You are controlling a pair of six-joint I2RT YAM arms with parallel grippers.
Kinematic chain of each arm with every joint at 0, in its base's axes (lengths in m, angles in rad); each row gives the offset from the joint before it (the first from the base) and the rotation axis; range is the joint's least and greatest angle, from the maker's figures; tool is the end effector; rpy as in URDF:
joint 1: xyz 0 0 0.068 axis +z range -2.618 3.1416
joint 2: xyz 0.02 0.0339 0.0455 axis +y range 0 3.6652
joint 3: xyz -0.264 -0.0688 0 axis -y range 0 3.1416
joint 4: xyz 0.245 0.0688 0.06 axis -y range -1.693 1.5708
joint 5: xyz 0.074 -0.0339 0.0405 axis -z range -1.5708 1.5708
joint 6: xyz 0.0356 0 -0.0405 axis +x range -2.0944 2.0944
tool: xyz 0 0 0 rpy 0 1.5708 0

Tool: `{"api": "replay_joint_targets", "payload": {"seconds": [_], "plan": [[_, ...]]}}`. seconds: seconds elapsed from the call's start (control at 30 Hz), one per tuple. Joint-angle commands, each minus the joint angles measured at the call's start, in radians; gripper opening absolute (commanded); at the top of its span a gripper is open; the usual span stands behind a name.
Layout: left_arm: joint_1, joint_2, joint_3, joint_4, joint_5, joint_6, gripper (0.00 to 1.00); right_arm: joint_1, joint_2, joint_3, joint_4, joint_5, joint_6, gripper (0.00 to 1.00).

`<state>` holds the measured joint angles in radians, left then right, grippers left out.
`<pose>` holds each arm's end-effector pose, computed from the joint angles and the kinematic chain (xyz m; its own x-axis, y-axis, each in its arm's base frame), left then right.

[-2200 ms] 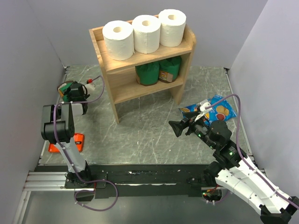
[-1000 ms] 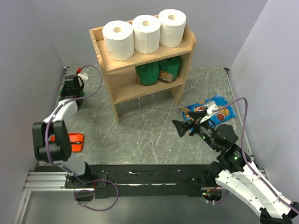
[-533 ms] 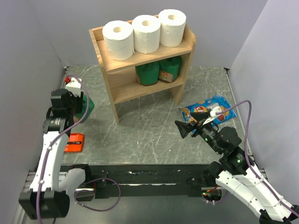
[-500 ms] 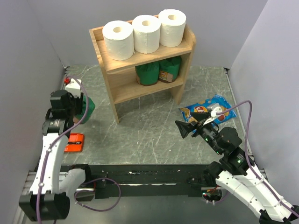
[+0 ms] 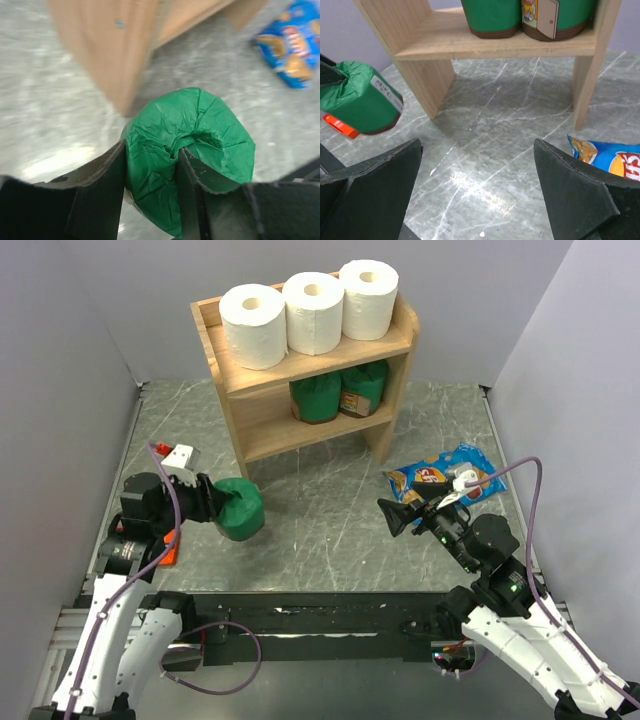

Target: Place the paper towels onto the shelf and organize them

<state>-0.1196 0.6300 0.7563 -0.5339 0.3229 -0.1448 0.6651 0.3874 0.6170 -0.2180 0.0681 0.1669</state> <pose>0.1387 -0.0281 0.3167 -0.4475 -0.0840 -0.8903 0.3414 0.9041 -0.2569 0.0880 0.0660 0.3287 -0.0844 0.1444 -0.9859 -0.5559 0.8143 0.1669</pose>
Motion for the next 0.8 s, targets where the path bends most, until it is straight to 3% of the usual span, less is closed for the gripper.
{"api": "replay_joint_targets", "payload": {"seconds": [0.0,0.23,0.4,0.5,0.53,0.77], "plan": [[-0.054,0.017,-0.04,0.21,0.13,-0.206,0.44,0.002,0.027,0.032,-0.014,0.006,0.039,1.0],[-0.181,0.003,-0.189,0.403,0.045,-0.334,0.49,0.002,0.07,0.0,0.002,-0.036,0.152,0.99],[-0.268,0.088,-0.187,0.408,-0.025,-0.319,0.55,0.002,0.192,0.052,-0.059,-0.021,0.201,0.99],[-0.281,0.077,-0.173,0.388,-0.065,-0.311,0.64,0.002,0.238,0.093,-0.104,0.016,0.22,0.99],[-0.281,0.07,-0.166,0.373,-0.088,-0.306,0.96,0.002,0.263,0.101,-0.107,0.019,0.241,0.99],[-0.281,0.046,-0.065,0.288,-0.356,-0.187,0.96,0.042,0.435,0.179,-0.043,-0.004,0.43,0.94]]}}
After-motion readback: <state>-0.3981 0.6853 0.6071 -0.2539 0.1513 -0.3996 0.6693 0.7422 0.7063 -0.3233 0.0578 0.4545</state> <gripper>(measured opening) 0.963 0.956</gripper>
